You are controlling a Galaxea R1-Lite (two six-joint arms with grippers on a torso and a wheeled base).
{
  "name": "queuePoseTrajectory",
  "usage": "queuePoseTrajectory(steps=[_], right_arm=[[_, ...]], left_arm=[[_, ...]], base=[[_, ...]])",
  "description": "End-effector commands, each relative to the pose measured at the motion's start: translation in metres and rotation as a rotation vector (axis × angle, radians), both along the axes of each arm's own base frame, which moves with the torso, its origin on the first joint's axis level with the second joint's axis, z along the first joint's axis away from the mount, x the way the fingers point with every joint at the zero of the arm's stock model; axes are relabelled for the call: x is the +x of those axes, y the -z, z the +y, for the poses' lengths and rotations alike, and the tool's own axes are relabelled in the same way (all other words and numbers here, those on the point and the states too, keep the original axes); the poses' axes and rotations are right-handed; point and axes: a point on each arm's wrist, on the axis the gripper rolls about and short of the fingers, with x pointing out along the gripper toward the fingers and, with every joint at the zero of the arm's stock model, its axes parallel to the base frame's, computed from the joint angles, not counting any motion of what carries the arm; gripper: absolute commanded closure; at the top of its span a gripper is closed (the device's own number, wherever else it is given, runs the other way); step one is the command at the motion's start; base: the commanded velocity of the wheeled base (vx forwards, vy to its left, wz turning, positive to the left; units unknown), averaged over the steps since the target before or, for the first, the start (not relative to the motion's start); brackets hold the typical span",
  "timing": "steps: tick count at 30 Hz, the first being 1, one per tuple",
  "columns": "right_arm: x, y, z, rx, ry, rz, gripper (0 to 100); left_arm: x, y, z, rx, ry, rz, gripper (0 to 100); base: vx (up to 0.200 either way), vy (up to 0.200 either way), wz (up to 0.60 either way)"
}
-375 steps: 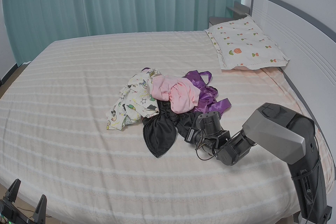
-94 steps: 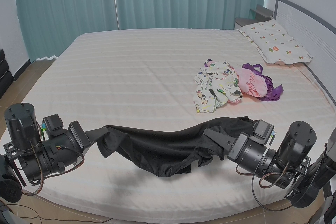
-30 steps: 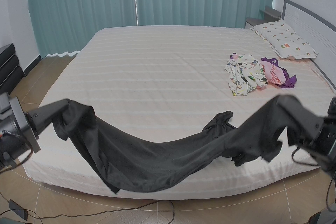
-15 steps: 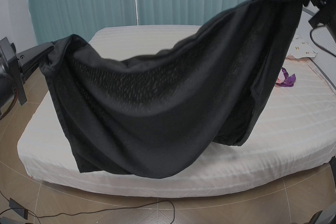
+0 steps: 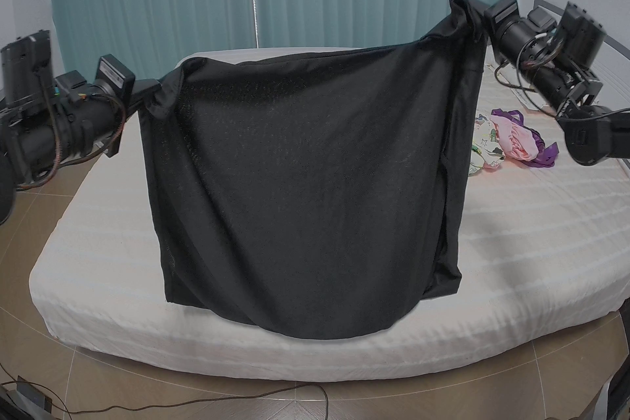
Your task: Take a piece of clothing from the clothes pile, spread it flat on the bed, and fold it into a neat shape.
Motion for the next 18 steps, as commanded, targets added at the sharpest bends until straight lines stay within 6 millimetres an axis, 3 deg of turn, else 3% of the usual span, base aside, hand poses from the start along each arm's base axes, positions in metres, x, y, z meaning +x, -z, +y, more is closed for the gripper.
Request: queuePoseTrajectory(steps=[1,9,13,15,16,18], right_arm=[[0.062,0.067,-0.006,-0.039,0.079,0.15,100],[0.073,0.109,0.001,-0.075,0.104,0.214,100],[0.078,0.129,0.004,-0.1,0.106,0.241,100],[0.078,0.129,0.004,-0.1,0.106,0.241,100],[0.084,0.152,0.007,-0.135,0.107,0.283,100],[0.086,0.161,0.008,-0.143,0.108,0.294,100]], left_arm=[[0.064,0.041,0.0,0.01,-0.04,0.113,100],[0.087,0.079,-0.003,0.027,-0.047,0.225,100],[0.099,0.098,-0.005,0.037,-0.047,0.272,100],[0.099,0.098,-0.005,0.037,-0.047,0.272,100],[0.113,0.113,-0.006,0.043,-0.055,0.299,100],[0.12,0.124,-0.007,0.05,-0.059,0.314,100]], base=[[0.2,0.0,0.0],[0.2,0.0,0.0],[0.0,0.0,0.0],[0.0,0.0,0.0],[0.0,0.0,0.0],[0.0,0.0,0.0]])
